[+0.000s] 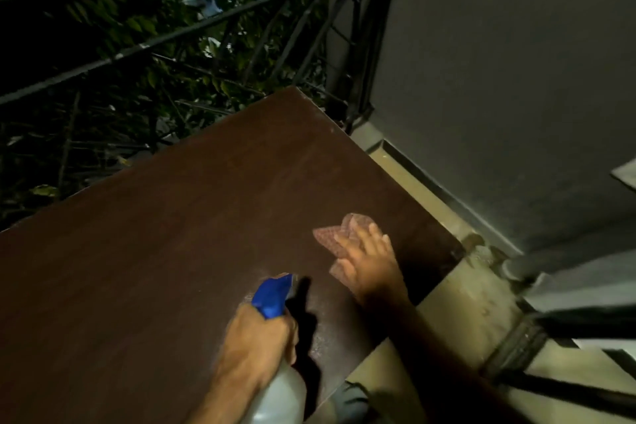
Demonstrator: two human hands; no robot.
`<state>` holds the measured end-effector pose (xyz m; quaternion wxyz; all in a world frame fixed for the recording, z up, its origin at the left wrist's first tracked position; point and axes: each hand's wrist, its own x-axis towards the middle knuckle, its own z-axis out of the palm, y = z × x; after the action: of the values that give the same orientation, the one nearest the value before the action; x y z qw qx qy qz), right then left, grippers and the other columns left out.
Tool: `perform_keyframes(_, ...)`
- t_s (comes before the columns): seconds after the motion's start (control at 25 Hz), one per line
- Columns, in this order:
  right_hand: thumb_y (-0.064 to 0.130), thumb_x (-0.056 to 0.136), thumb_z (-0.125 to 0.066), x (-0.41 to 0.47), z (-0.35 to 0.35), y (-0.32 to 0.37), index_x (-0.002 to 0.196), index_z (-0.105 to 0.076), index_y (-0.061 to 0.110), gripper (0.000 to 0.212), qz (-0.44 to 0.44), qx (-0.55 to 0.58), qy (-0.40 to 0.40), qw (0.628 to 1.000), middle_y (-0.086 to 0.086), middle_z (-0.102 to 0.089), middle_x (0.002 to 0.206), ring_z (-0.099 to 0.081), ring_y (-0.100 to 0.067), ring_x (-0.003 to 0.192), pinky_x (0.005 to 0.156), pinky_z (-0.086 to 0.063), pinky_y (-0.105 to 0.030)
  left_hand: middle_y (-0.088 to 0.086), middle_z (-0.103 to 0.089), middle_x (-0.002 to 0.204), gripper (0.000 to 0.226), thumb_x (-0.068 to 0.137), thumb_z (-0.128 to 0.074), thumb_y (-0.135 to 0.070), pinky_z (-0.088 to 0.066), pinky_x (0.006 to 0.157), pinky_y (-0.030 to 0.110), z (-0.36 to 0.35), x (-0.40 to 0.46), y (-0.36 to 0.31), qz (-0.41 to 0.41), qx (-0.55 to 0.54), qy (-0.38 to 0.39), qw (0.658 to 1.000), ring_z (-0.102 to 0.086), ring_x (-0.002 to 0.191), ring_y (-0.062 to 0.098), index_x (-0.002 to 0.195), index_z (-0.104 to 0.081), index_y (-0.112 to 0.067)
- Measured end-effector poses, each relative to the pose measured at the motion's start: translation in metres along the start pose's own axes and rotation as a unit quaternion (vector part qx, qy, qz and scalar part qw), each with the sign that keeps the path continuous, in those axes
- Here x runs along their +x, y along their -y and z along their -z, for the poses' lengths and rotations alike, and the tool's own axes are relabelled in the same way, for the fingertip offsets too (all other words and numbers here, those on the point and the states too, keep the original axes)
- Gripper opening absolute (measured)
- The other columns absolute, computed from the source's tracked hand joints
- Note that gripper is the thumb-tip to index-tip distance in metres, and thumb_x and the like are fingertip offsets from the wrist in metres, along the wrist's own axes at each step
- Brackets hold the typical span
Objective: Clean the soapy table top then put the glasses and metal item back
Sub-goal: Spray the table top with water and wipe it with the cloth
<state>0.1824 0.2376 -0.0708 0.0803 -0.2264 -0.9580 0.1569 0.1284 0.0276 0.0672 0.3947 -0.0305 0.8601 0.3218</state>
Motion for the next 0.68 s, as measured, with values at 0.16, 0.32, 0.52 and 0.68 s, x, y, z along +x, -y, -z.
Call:
perform_keyframes(0.16,0.037,0.092,-0.048,-0.062,-0.022,0.044,0.134,-0.061,0.028,0.045,0.029,0.0,0.017,0.999,-0.007,-0.041,0.155,-0.025,-0.032,0.147,0.119,-0.017,-0.051,-0.001,-0.069,0.051,0.023,0.047,-0.052,-0.027,-0.045,0.055,0.029,-0.009,-0.001,-0.012,-0.039,0.028,0.009,0.999,-0.064,0.051,0.007,0.051,-0.072,-0.036)
perform_keyframes(0.32,0.046,0.091,-0.043,-0.127,-0.038,0.079,0.146,-0.046,0.031,0.057,0.071,0.007,0.1,0.992,0.005,-0.049,0.149,-0.035,-0.023,0.144,0.113,-0.027,-0.042,0.02,-0.07,0.066,0.009,0.07,-0.065,-0.017,-0.055,0.068,0.051,-0.026,-0.01,-0.024,-0.057,0.026,0.023,0.998,-0.067,0.065,0.035,0.062,-0.068,-0.02)
perform_keyframes(0.52,0.033,0.088,-0.056,-0.085,-0.012,0.001,0.14,-0.054,0.03,0.052,-0.164,-0.013,-0.001,0.986,-0.009,-0.035,0.157,-0.027,-0.036,0.146,0.118,-0.023,-0.052,0.021,-0.072,0.066,0.019,0.046,-0.057,-0.019,-0.056,0.068,0.051,-0.046,-0.005,-0.034,-0.067,0.071,0.055,0.994,-0.071,0.069,0.04,0.059,-0.068,-0.011)
perform_keyframes(0.68,0.044,0.101,-0.038,-0.034,0.013,-0.068,0.153,-0.031,0.032,0.054,-0.293,-0.027,-0.003,0.956,-0.011,-0.015,0.164,-0.006,-0.035,0.15,0.121,-0.006,-0.049,0.014,-0.068,0.055,0.021,0.051,-0.058,-0.021,-0.057,0.066,0.055,-0.059,-0.003,-0.04,-0.075,0.061,0.069,0.993,-0.068,0.056,0.035,0.065,-0.073,-0.023)
